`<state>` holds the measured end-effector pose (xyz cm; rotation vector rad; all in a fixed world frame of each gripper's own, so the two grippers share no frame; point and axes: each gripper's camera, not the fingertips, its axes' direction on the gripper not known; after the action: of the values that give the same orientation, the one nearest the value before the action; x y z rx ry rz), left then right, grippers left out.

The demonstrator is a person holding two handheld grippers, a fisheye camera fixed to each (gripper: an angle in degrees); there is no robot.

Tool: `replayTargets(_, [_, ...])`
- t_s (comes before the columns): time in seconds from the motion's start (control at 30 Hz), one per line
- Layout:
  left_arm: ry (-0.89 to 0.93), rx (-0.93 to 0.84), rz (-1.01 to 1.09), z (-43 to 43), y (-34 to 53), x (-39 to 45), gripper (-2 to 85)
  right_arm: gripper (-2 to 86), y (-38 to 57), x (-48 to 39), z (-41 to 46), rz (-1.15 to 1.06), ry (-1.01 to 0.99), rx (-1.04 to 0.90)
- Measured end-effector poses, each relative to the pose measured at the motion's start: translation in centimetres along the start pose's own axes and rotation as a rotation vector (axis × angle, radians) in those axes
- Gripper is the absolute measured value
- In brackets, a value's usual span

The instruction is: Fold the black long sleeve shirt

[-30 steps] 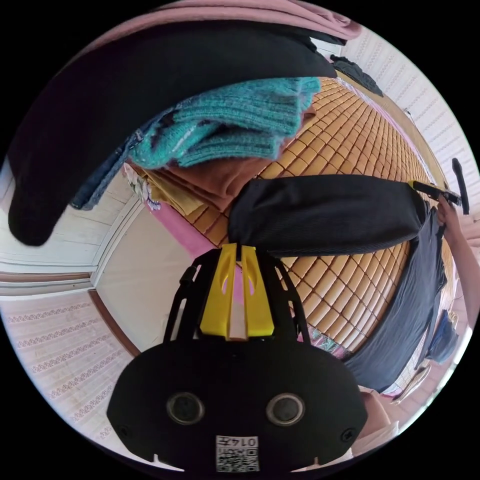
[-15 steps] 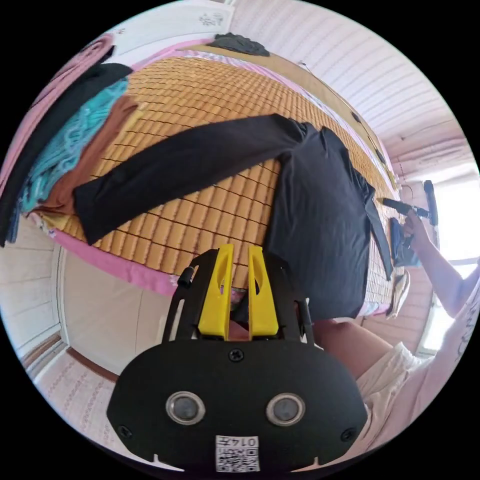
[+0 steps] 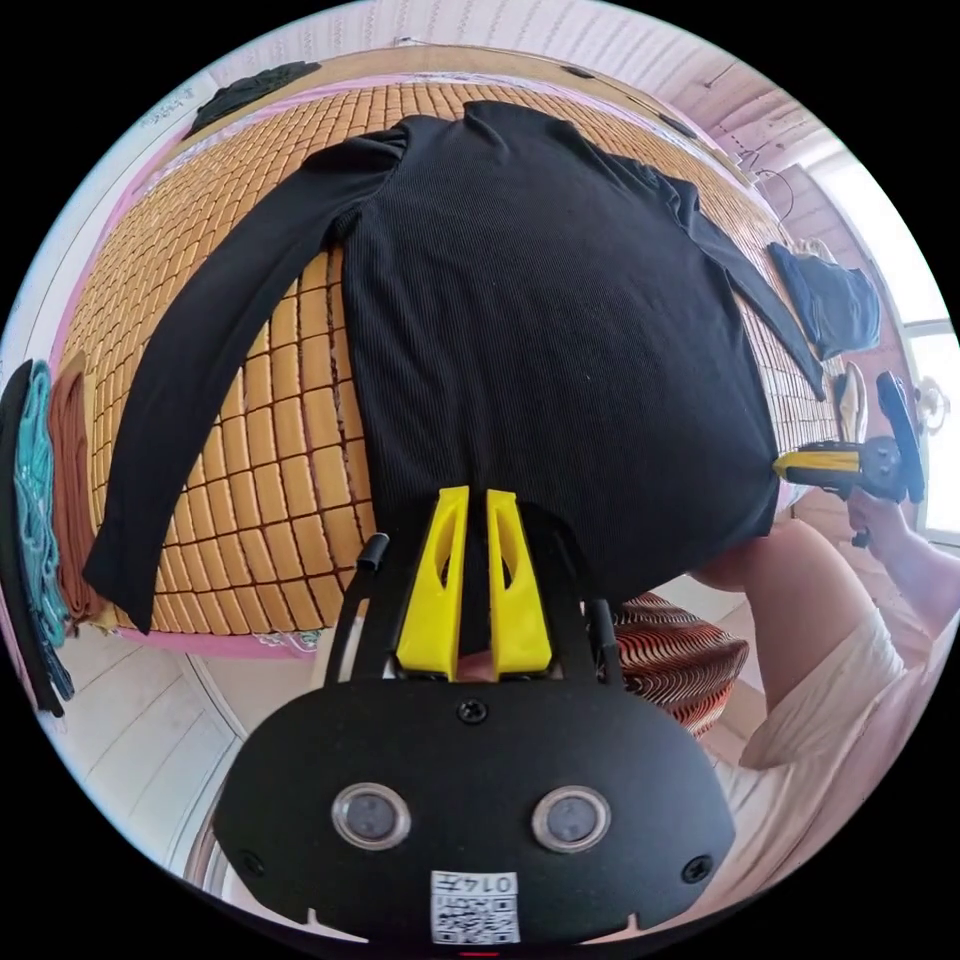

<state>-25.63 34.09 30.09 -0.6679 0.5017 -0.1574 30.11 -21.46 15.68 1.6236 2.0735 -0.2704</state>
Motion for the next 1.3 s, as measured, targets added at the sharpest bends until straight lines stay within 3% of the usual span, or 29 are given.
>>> replayTargets(0.27, [-0.072, 0.094, 0.111, 4.1, 1.0, 2.6, -0.3, -0.9, 6.4, 1.7, -3.5, -0.017, -0.125, 0.16])
replayTargets(0.4, [-0.071, 0.161, 0.123, 5.9, 1.9, 2.9, -0.8, -1.0, 11.2, 0.7, -5.2, 0.006, -0.055, 0.317])
replayTargets(0.53, [-0.054, 0.257, 0.097, 7.9, 3.5, 3.3, -0.9, -1.0, 15.8, -0.3, -6.2, 0.018, 0.023, 0.473])
replayTargets(0.67, [0.047, 0.344, 0.111, 7.4, 6.9, 6.6, -0.9, -1.0, 22.7, -0.5, -9.4, 0.027, -0.047, 0.601])
replayTargets(0.8, [0.027, 0.248, 0.142, 11.5, 7.4, 9.5, -1.0, -1.0, 24.2, -0.9, -8.0, -0.032, -0.06, 0.44])
replayTargets(0.97, [0.002, 0.209, 0.226, 13.9, 6.8, 13.1, -0.9, -0.9, 28.5, 2.2, -12.1, 0.006, -0.096, 0.537])
replayTargets(1.03, [-0.014, 0.25, 0.278, 13.4, 6.7, 14.6, -0.8, -0.8, 31.0, 5.2, -14.4, 0.068, -0.054, 0.653])
replayTargets(1.2, [-0.046, 0.352, 0.465, 12.7, 4.4, 19.6, 0.2, 2.2, 37.5, 20.0, -19.2, 0.576, 0.108, 0.979])
replayTargets(1.3, [-0.08, 0.405, 0.641, 12.9, 1.6, 24.2, 2.0, 8.1, 40.0, 26.9, -18.9, 0.839, 0.159, 0.999])
